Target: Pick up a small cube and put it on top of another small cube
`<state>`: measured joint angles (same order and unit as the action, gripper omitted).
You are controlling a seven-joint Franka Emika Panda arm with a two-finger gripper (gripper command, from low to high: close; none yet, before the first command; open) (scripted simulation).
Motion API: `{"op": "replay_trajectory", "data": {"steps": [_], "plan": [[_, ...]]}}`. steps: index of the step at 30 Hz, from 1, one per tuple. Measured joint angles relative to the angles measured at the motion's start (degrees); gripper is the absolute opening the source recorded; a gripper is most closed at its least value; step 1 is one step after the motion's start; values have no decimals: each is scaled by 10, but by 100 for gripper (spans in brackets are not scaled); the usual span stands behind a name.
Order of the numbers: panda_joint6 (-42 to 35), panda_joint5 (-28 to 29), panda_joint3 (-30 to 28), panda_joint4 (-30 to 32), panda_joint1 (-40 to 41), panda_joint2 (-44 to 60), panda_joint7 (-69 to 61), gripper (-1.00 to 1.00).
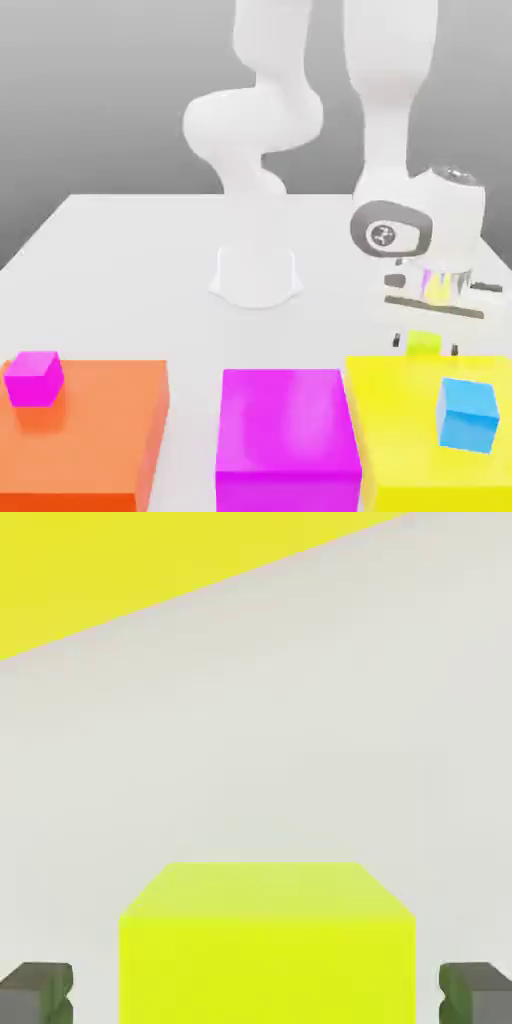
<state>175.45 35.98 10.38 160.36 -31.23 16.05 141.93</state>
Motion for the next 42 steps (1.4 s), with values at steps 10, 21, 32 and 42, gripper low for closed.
{"op": "replay_trajectory", "data": {"steps": [10, 21, 32, 42], "plan": [[-48, -161, 141, 25, 103, -75, -121, -100], [-227, -259, 202, -52, 89, -141, -258, -100], [-450, -118, 110, -281, 166, -71, -302, -100], [-471, -197, -10, -362, 314, -47, -413, -100]]}}
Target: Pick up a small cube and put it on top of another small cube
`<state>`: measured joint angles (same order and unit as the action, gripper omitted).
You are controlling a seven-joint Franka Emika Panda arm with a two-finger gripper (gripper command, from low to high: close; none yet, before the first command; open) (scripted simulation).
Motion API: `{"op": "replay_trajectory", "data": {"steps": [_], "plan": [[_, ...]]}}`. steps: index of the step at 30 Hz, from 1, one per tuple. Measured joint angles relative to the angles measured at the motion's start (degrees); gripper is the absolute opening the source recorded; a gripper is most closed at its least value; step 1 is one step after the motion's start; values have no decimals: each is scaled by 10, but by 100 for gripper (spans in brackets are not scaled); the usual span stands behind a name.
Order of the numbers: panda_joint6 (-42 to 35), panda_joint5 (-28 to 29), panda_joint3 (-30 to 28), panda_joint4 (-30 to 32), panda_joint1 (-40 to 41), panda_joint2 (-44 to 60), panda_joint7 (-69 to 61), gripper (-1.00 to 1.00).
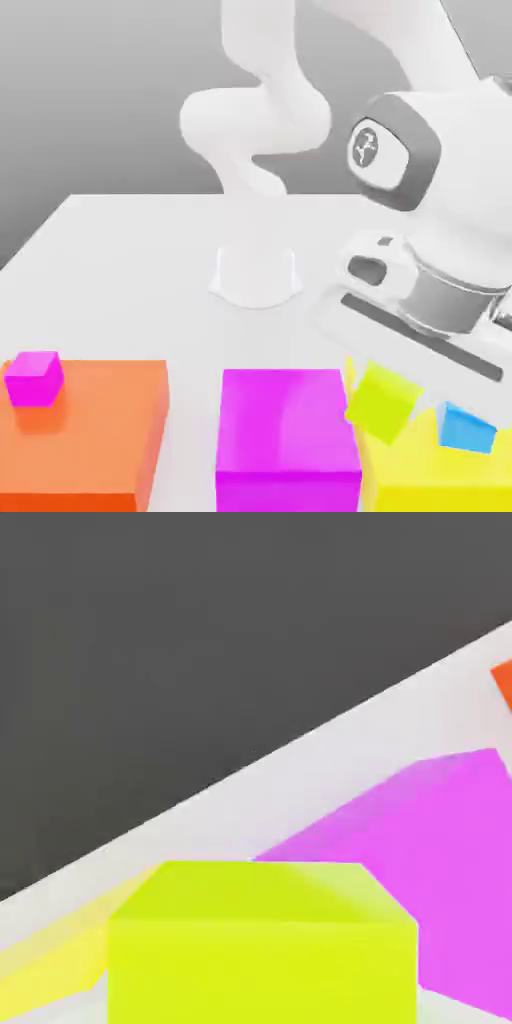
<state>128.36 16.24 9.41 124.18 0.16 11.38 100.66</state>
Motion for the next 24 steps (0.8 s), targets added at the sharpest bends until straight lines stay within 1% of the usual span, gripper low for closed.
{"op": "replay_trajectory", "data": {"steps": [14, 16, 18, 19, 24], "plan": [[15, -154, -149, -68, 213, 25, -158, -100], [34, -182, -164, -69, 243, 36, -180, -100], [76, -196, -167, -61, 252, 67, -190, -100], [95, -200, -167, -57, 255, 81, -193, 100], [95, -200, -167, -57, 255, 81, -193, 100]]}}
